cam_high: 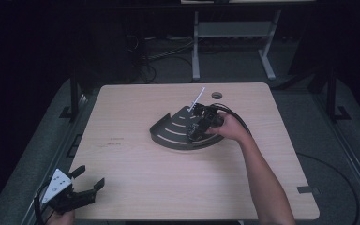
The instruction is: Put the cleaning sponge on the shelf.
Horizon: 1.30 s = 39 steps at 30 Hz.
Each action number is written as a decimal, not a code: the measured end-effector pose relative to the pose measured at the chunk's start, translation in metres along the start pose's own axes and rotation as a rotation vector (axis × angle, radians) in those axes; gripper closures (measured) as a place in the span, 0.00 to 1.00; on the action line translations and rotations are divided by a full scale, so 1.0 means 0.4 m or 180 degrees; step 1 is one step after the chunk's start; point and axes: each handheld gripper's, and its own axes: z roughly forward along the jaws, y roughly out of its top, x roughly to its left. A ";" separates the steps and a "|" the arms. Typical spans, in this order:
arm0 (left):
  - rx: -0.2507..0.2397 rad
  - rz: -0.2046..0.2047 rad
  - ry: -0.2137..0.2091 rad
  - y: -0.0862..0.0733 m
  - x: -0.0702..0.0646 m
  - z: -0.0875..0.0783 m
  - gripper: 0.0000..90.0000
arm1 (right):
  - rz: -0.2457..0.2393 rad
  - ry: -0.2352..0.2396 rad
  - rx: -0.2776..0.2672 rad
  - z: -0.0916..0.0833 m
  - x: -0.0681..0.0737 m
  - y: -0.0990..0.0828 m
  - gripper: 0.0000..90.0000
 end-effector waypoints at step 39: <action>-0.0003 -0.0004 0.0006 0.001 0.000 -0.003 0.15 | 0.0122 -0.0002 -0.0028 0.033 -0.019 0.005 0.30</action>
